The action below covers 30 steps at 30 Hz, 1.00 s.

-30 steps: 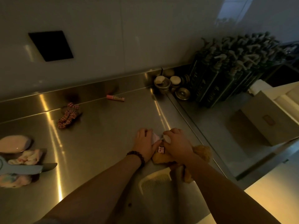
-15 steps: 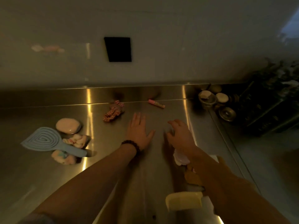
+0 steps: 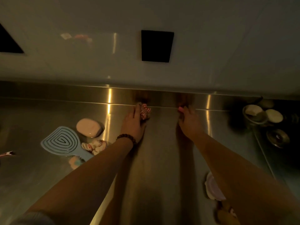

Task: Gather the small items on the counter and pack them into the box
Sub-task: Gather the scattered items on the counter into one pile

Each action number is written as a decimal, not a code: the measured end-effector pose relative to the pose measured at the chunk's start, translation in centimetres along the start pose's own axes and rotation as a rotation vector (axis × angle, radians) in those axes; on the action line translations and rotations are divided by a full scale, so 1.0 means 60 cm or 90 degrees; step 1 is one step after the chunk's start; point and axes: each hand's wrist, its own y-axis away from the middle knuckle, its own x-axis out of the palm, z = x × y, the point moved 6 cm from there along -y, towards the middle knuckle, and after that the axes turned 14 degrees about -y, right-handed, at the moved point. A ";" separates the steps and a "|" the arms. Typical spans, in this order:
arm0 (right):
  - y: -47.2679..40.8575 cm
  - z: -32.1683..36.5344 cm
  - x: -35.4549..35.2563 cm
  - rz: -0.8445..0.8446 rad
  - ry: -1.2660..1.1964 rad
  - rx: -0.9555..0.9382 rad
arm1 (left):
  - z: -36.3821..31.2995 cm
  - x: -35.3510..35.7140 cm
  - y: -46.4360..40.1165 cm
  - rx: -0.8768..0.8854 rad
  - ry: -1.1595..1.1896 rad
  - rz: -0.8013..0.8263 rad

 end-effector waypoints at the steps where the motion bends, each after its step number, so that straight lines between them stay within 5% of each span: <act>1: -0.003 -0.002 0.001 -0.008 0.010 -0.005 | 0.000 0.001 -0.004 0.007 0.020 -0.012; 11: 0.065 0.021 -0.026 -0.076 -0.011 -0.148 | -0.052 0.016 0.024 0.081 0.055 -0.010; 23: 0.317 -0.053 -0.182 -0.227 -0.099 -0.073 | -0.213 -0.015 0.223 0.239 0.018 0.019; 30: 0.464 -0.096 -0.216 -0.171 -0.024 0.000 | -0.258 0.005 0.366 0.312 0.051 0.052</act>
